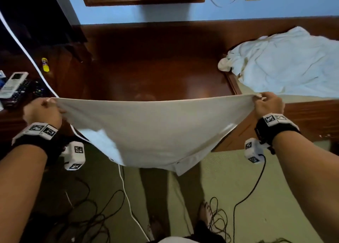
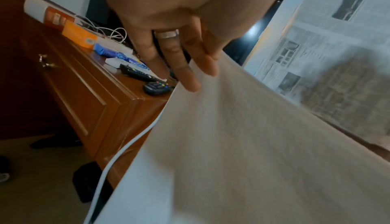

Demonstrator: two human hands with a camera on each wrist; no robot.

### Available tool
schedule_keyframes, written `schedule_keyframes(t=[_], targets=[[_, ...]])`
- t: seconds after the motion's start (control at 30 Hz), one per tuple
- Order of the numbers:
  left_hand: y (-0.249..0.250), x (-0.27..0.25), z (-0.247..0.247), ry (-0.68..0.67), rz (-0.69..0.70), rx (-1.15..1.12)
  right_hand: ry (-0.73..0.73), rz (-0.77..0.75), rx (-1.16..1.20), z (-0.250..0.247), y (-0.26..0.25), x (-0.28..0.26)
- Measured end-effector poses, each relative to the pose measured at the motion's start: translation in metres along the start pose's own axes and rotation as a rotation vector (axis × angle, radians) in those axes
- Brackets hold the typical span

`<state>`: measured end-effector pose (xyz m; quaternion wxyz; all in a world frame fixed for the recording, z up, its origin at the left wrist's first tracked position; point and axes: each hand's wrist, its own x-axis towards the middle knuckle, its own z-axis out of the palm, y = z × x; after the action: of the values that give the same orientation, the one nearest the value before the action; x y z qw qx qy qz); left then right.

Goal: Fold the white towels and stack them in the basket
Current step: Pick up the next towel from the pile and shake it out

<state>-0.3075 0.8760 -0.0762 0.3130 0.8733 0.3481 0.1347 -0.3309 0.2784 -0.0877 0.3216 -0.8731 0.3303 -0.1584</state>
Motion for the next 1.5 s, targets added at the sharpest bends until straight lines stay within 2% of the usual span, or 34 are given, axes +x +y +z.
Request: schedule_keyframes(t=[0.1,0.2,0.23,0.27,0.33,0.37,0.43,0.57,0.63,0.73,0.83,0.9,0.97,1.03,1.07,1.1,1.13,1.17,1.2,1.23,1.3,1.37,1.43,1.5], targets=[[0.008,-0.006,0.002,0.071,-0.004,-0.214,0.058,0.062,0.118,0.0,-0.022,0.001],[-0.046,0.051,0.044,0.225,-0.036,-0.431,0.048,0.218,0.263,0.007,-0.03,-0.004],[-0.045,0.046,0.046,0.216,-0.045,-0.506,0.061,0.264,0.31,0.012,-0.024,-0.001],[-0.042,0.044,0.055,0.18,-0.097,-0.59,0.082,0.293,0.35,0.019,-0.016,0.004],[0.012,-0.013,0.025,0.151,-0.104,-0.725,0.131,0.332,0.383,0.03,-0.007,0.017],[0.021,-0.019,0.024,0.171,-0.109,-0.76,0.145,0.351,0.399,0.033,-0.009,0.021],[0.028,-0.004,0.032,0.241,-0.112,-0.793,0.15,0.356,0.411,0.02,-0.046,0.002],[0.039,0.061,0.064,0.312,-0.136,-0.896,0.222,0.312,0.527,0.024,-0.089,0.024],[0.074,0.066,0.063,0.278,-0.145,-0.935,0.291,0.324,0.617,0.04,-0.107,0.052],[0.126,0.081,0.079,0.229,-0.151,-1.002,0.317,0.307,0.698,0.07,-0.13,0.113],[0.154,0.136,0.115,0.153,-0.193,-1.074,0.275,0.293,0.763,0.103,-0.166,0.17],[0.175,0.172,0.14,0.093,-0.259,-1.04,0.244,0.291,0.781,0.13,-0.187,0.212],[0.198,0.197,0.166,0.076,-0.276,-1.007,0.22,0.294,0.766,0.162,-0.192,0.259],[0.214,0.216,0.197,0.035,-0.266,-0.99,0.165,0.255,0.741,0.209,-0.176,0.314],[0.216,0.225,0.213,0.001,-0.256,-0.973,0.12,0.228,0.691,0.228,-0.174,0.326],[0.215,0.231,0.233,-0.037,-0.24,-0.899,0.062,0.203,0.614,0.246,-0.168,0.329],[0.211,0.232,0.253,-0.075,-0.195,-0.718,-0.017,0.167,0.509,0.261,-0.162,0.323],[0.201,0.227,0.273,-0.135,-0.116,-0.439,-0.135,0.13,0.39,0.275,-0.152,0.308],[0.183,0.217,0.293,-0.228,-0.007,-0.141,-0.276,0.082,0.25,0.29,-0.133,0.293],[0.162,0.2,0.312,-0.353,0.095,0.065,-0.425,0.018,0.082,0.303,-0.11,0.273],[0.116,0.16,0.333,-0.644,0.147,0.343,-0.692,-0.162,-0.311,0.313,-0.068,0.227],[0.079,0.128,0.34,-0.797,0.168,0.675,-0.843,-0.284,-0.617,0.315,-0.028,0.199],[0.063,0.115,0.34,-0.835,0.167,0.771,-0.91,-0.288,-0.719,0.312,-0.009,0.19],[0.064,0.123,0.344,-0.823,0.184,0.79,-0.904,-0.327,-0.762,0.315,-0.011,0.2]])
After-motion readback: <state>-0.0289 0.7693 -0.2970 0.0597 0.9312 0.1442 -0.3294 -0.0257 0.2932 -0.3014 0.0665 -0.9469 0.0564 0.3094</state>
